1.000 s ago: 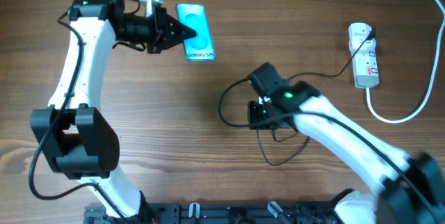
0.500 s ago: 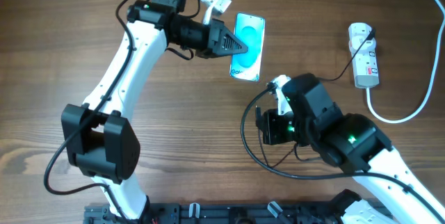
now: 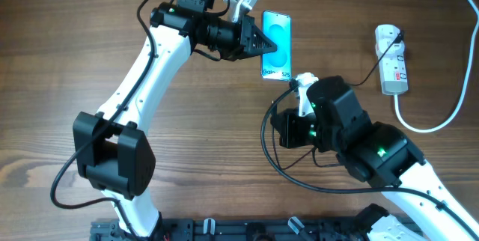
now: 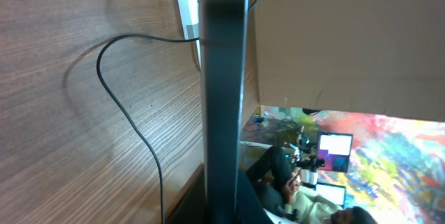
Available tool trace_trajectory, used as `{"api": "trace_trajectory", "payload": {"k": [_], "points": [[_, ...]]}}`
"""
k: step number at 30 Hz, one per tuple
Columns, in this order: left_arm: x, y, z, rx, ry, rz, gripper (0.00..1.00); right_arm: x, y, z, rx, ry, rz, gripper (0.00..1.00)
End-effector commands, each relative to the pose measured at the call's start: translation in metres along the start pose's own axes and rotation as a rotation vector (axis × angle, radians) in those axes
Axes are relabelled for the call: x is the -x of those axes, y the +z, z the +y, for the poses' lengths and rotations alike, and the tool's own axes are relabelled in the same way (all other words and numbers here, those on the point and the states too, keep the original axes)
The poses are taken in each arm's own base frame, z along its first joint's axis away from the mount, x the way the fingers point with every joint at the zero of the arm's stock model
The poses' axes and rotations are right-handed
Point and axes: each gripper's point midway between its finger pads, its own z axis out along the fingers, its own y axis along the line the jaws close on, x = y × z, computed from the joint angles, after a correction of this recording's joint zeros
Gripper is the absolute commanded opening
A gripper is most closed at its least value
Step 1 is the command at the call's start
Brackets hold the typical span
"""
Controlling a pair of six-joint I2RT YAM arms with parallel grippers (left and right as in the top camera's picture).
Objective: Plug charger to phone and switch on socket
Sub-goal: 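Lift the cable end with the right gripper toward the phone's bottom edge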
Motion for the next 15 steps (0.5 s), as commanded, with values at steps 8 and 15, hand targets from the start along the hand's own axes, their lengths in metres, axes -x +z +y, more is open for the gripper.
{"api": "trace_trajectory", "payload": {"k": [8, 15], "points": [[-0.012, 0.001, -0.027, -0.062, 0.086, 0.03, 0.04, 0.021, 0.01, -0.006, -0.057, 0.044, -0.063, 0.05], [-0.014, 0.003, -0.028, -0.064, 0.106, 0.034, 0.04, 0.036, 0.007, -0.021, -0.083, 0.087, -0.108, 0.05]]}}
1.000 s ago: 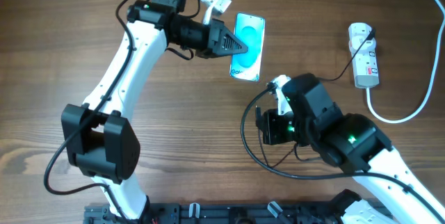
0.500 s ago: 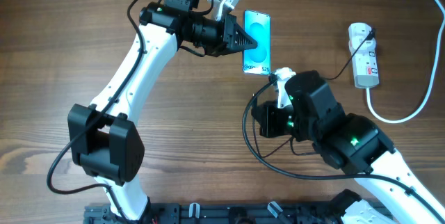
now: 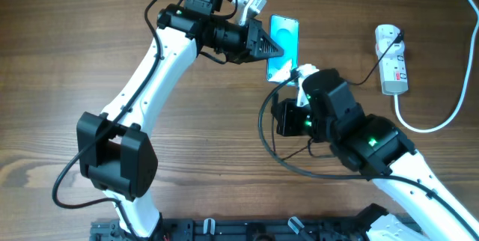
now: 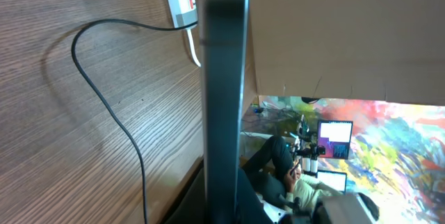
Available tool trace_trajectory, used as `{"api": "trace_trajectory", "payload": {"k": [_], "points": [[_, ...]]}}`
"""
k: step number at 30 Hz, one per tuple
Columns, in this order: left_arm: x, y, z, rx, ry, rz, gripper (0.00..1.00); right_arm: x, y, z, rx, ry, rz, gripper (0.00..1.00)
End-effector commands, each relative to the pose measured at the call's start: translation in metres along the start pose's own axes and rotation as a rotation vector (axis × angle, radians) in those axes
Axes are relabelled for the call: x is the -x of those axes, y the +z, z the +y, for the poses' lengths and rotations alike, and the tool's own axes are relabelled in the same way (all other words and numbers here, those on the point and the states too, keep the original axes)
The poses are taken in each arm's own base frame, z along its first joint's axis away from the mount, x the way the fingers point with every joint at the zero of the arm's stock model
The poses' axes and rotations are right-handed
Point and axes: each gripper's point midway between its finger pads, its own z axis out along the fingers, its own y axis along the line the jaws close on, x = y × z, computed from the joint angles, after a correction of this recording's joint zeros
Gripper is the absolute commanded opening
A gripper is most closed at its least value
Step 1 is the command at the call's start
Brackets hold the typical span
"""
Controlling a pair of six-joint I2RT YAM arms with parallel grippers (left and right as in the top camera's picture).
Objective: Plug charger to phone and switch on socket
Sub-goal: 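Lift the cable end with the right gripper toward the phone's bottom edge, then align the USB-C connector under the phone's charging port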
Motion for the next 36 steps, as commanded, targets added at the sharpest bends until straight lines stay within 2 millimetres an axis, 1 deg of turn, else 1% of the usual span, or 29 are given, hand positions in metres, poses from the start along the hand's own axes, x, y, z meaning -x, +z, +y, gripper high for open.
{"api": "trace_trajectory", "payload": {"k": [1, 3, 7, 11, 15, 17, 19, 22, 36], "points": [[-0.004, -0.007, -0.02, -0.045, 0.067, 0.0, 0.04, 0.019, -0.005, -0.01, -0.033, 0.043, -0.056, 0.05], [-0.004, -0.007, -0.02, -0.045, 0.067, 0.0, 0.04, 0.021, -0.004, -0.014, -0.035, 0.05, -0.055, 0.04], [-0.004, -0.007, -0.02, -0.046, 0.067, 0.0, 0.04, 0.014, 0.002, -0.006, 0.012, 0.032, -0.007, 0.05], [-0.004, -0.007, -0.02, -0.046, 0.067, 0.0, 0.04, 0.013, 0.011, -0.006, 0.012, 0.036, 0.016, 0.05], [-0.004, -0.007, -0.02, -0.045, 0.075, -0.002, 0.04, 0.016, 0.009, -0.004, 0.018, 0.033, 0.007, 0.05], [-0.003, -0.007, -0.02, -0.045, 0.115, -0.003, 0.04, 0.018, 0.005, -0.001, 0.025, 0.029, 0.006, 0.05], [-0.003, -0.007, -0.02, -0.045, 0.119, -0.004, 0.04, 0.02, 0.002, 0.001, 0.024, 0.025, 0.006, 0.05], [-0.003, -0.007, -0.02, -0.045, 0.123, -0.005, 0.04, 0.02, -0.001, 0.002, 0.02, 0.011, 0.013, 0.05], [-0.002, -0.007, -0.021, -0.047, 0.13, -0.009, 0.04, 0.022, -0.001, -0.002, -0.002, 0.016, 0.001, 0.05]]}}
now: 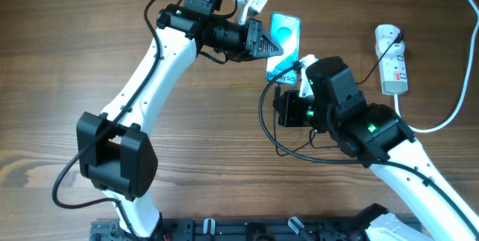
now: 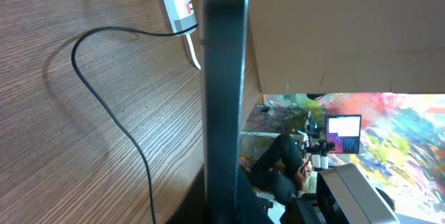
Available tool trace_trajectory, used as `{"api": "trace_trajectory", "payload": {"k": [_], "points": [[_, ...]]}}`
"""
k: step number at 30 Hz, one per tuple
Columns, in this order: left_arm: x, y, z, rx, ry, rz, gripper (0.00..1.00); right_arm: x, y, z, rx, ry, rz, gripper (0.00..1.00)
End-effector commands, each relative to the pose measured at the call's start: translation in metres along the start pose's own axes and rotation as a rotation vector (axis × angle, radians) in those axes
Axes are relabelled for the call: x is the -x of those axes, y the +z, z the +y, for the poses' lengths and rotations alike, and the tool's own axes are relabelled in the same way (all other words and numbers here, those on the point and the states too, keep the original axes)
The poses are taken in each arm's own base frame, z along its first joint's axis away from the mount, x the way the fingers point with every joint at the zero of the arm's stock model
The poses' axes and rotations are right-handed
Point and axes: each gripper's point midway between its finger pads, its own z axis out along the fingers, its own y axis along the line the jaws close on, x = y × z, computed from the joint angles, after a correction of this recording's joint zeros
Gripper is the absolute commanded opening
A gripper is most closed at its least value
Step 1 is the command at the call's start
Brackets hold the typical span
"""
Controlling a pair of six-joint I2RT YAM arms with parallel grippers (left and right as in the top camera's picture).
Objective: Plug charger to phone and switch on socket
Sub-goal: 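Align the USB-C connector under the phone's charging port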
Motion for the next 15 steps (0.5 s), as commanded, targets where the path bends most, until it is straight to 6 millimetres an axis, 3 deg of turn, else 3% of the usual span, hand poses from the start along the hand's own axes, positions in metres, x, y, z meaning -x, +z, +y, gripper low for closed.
{"api": "trace_trajectory", "payload": {"k": [1, 15], "points": [[-0.0023, -0.007, -0.0197, -0.043, 0.061, -0.004, 0.04, 0.01, -0.0059, 0.0029, 0.0, -0.01, -0.027, 0.05], [-0.0006, -0.0068, -0.0171, -0.027, 0.064, -0.013, 0.04, 0.0177, -0.0152, 0.0042, -0.022, -0.018, -0.05, 0.05]]}}
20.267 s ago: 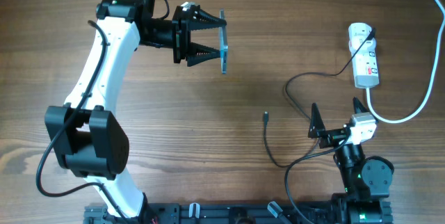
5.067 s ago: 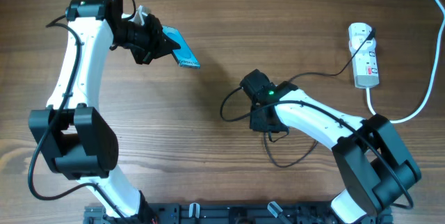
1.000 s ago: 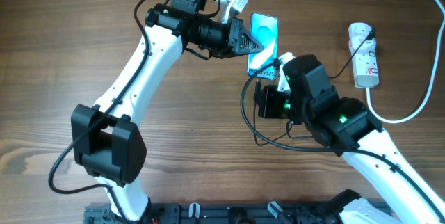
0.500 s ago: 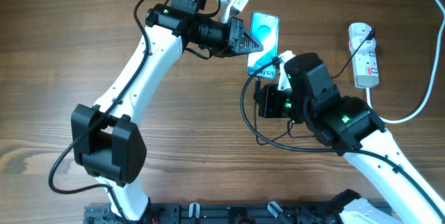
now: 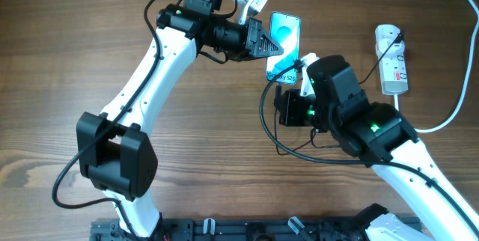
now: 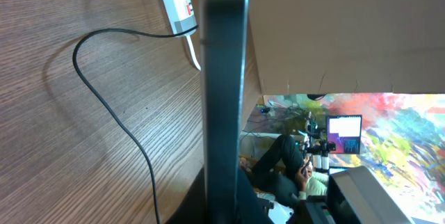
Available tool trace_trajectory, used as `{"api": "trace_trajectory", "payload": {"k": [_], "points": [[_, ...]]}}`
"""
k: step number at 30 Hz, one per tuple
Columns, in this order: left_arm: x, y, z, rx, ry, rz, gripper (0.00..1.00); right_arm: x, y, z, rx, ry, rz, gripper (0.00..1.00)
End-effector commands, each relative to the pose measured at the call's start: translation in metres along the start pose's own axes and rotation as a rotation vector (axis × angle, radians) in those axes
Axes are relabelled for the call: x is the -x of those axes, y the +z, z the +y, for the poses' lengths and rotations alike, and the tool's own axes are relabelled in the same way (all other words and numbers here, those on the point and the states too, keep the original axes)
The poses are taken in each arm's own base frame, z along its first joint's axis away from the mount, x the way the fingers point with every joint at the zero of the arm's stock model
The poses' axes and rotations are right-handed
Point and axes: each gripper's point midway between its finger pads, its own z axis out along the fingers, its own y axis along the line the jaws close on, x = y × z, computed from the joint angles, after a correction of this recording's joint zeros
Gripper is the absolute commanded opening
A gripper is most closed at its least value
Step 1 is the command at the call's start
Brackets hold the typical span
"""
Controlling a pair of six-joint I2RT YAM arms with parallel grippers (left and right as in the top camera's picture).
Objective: Plug charger to phone and switch on socket
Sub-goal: 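Align the USB-C connector under the phone's charging port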
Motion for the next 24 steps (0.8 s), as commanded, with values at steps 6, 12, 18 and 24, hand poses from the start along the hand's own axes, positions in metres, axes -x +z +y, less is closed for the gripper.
{"api": "trace_trajectory", "payload": {"k": [6, 12, 18, 24], "points": [[-0.001, -0.007, -0.017, -0.028, 0.029, -0.01, 0.04, 0.01, -0.008, -0.002, -0.03, -0.006, -0.027, 0.05], [-0.001, -0.007, -0.018, -0.03, -0.013, -0.01, 0.04, 0.005, -0.008, -0.001, -0.021, 0.013, -0.006, 0.05], [0.0, -0.007, -0.018, -0.031, -0.007, -0.014, 0.04, 0.003, -0.008, 0.004, 0.004, 0.012, 0.009, 0.04], [-0.001, -0.007, -0.027, -0.081, 0.008, 0.002, 0.04, 0.002, -0.007, 0.003, 0.001, 0.016, 0.013, 0.05]]}}
